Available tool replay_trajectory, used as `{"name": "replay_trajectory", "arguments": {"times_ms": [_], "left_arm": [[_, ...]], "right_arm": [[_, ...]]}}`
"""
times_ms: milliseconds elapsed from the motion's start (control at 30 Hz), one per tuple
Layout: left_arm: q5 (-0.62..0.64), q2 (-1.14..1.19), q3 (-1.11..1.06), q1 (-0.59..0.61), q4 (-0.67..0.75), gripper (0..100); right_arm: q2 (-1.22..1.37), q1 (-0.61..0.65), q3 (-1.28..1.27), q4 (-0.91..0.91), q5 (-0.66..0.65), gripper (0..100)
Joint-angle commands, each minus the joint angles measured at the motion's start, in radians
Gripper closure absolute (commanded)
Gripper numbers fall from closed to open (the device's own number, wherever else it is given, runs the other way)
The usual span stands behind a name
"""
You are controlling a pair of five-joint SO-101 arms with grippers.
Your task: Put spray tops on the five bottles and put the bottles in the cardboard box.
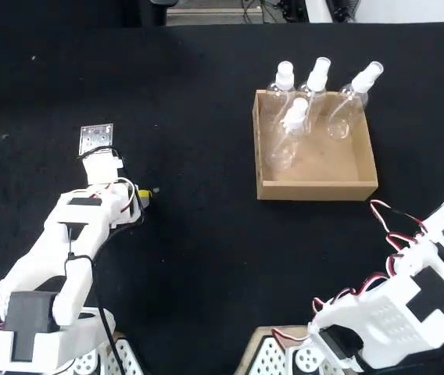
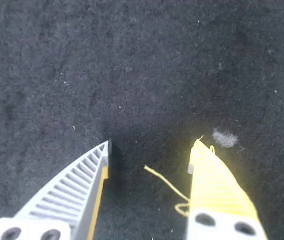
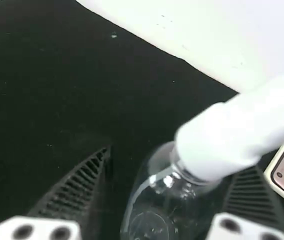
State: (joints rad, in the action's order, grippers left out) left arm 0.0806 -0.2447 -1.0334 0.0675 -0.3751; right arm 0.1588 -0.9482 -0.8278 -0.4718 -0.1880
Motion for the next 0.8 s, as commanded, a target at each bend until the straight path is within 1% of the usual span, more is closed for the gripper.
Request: {"name": "replay_trajectory", "arguments": {"times_ms": [0, 200, 233, 300, 400, 433, 467, 567, 667, 767], "left_arm": [[-0.011, -0.028, 0.01, -0.022, 0.017, 75], [-0.011, -0.028, 0.01, -0.022, 0.017, 74], [-0.011, -0.028, 0.01, -0.022, 0.017, 74], [-0.011, -0.028, 0.01, -0.022, 0.017, 74], [-0.011, -0.028, 0.01, -0.022, 0.017, 74], [-0.011, -0.028, 0.01, -0.022, 0.017, 74], [-0.011, -0.028, 0.01, -0.022, 0.017, 74], [-0.011, -0.028, 0.01, -0.022, 0.017, 74], [-0.011, -0.028, 0.01, -0.022, 0.017, 74], [-0.011, -0.028, 0.013, -0.022, 0.017, 74]], "right_arm": [[-0.004, 0.003, 0.054, -0.009, 0.009, 74.3], [-0.004, 0.003, 0.054, -0.008, 0.009, 75.6], [-0.004, 0.002, 0.054, -0.008, 0.009, 77.2], [-0.004, 0.0, 0.054, -0.008, 0.009, 84.1], [-0.004, 0.0, 0.054, -0.015, 0.009, 98.3], [-0.004, 0.0, 0.054, -0.015, 0.009, 99.0], [-0.004, 0.0, 0.054, -0.015, 0.009, 97.4], [-0.013, 0.002, 0.054, -0.008, 0.012, 98.8], [-0.036, -0.002, 0.051, -0.002, 0.08, 98.8], [-0.151, 0.002, 0.024, 0.106, 0.121, 98.8]]}}
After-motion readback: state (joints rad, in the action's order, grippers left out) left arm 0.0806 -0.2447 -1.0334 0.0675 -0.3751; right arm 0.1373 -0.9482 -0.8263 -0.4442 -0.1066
